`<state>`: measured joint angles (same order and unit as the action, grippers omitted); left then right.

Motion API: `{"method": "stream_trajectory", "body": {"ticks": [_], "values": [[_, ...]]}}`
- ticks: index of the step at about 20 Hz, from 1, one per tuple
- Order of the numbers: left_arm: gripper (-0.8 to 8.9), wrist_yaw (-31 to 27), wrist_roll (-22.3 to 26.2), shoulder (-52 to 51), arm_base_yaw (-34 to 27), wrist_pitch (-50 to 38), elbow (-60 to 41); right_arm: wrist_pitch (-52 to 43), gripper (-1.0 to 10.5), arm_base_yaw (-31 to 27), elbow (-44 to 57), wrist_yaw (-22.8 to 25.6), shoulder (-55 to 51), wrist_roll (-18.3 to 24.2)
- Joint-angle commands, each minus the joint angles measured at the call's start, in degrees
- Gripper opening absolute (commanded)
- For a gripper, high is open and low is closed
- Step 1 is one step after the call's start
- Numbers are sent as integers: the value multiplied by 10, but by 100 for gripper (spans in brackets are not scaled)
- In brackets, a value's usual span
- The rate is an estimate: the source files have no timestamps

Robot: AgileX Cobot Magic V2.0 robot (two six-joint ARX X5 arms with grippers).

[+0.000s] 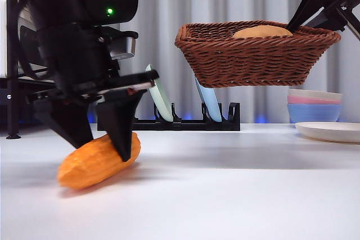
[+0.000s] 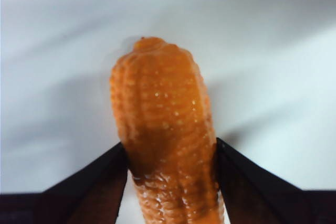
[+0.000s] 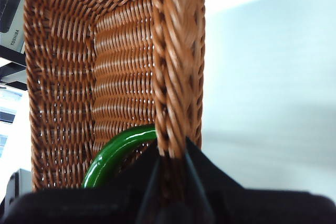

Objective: Pick up the basket,pick up the corn from the table,pick up the potato from the table,pick up the cucumber from the table,put all items into the basket

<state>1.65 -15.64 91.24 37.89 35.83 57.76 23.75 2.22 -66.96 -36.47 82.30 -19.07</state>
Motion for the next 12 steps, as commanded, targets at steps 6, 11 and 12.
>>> {"method": "stream_trajectory", "body": {"ticks": [6,11,12], "values": [[-9,319,205,-183,-1,201,34,-9,-16,0,1,-9,-2,-4],[-9,343,200,-268,0,156,158,-5,-16,12,1,-10,-2,-4],[-9,337,180,-268,0,118,180,-2,-16,16,1,-10,-2,-4]]}}
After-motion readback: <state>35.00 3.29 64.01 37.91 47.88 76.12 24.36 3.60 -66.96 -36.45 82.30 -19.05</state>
